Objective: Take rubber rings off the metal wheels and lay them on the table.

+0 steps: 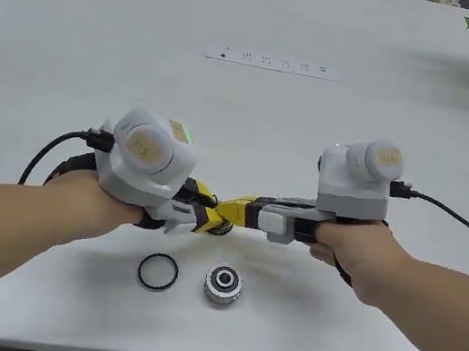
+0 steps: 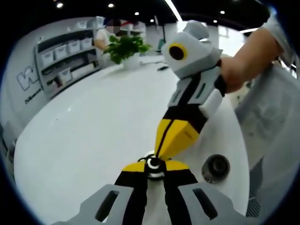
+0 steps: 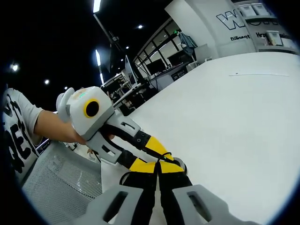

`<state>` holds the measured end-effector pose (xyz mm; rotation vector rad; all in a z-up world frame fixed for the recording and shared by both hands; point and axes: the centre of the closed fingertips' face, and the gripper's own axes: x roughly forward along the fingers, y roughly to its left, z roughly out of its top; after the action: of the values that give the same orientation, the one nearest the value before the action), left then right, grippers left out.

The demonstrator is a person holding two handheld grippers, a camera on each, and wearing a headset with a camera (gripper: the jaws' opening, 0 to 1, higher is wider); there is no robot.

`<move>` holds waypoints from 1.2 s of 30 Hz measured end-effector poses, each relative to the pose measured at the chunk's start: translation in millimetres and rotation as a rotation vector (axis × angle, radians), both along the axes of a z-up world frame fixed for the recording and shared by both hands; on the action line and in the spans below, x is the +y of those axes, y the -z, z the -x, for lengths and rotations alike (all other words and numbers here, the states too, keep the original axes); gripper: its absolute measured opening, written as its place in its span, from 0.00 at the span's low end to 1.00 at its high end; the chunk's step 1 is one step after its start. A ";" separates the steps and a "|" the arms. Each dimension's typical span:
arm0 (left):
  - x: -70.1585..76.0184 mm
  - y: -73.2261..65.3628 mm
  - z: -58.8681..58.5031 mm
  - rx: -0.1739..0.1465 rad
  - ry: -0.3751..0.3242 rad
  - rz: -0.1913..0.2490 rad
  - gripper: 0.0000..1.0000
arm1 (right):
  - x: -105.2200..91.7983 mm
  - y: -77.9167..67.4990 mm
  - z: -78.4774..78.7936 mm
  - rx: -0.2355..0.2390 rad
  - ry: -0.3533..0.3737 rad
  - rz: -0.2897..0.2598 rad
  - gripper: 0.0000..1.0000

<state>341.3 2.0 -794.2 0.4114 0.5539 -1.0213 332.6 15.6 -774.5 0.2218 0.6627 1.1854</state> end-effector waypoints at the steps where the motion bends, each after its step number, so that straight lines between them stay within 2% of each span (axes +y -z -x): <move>1: -0.1 0.0 0.2 -0.001 -0.002 -0.002 0.12 | -1.1 0.9 -0.6 -0.003 0.003 0.003 0.00; 9: -0.5 -0.7 1.5 -0.018 0.000 -0.017 0.13 | -8.0 4.4 -1.2 0.002 0.021 0.027 0.00; 11: 0.5 -1.0 2.2 -0.030 0.017 -0.033 0.14 | -9.5 4.4 -1.9 0.005 0.025 0.030 0.00; 13: 0.2 -5.5 4.4 -0.056 0.044 -0.044 0.16 | -10.1 3.6 -1.6 0.004 0.027 0.031 0.00; 19: 2.8 -12.4 7.4 -0.044 0.046 -0.016 0.22 | -8.3 -5.1 1.7 -0.005 0.034 0.030 0.00; 21: 5.5 -16.5 7.7 -0.052 0.039 -0.013 0.26 | -8.1 -8.2 1.6 -0.007 0.039 0.025 0.00; 30: 20.6 -36.4 9.7 -0.068 0.004 0.025 0.33 | -6.7 -18.3 3.6 -0.024 0.035 0.024 0.00; 36: 24.2 -50.5 20.0 -0.073 -0.003 0.050 0.37 | -1.0 -29.0 8.9 -0.038 0.026 0.019 0.00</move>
<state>321.3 26.2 -743.7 0.4015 0.4621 -1.0109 323.7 14.6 -745.5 0.1908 0.6362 1.1557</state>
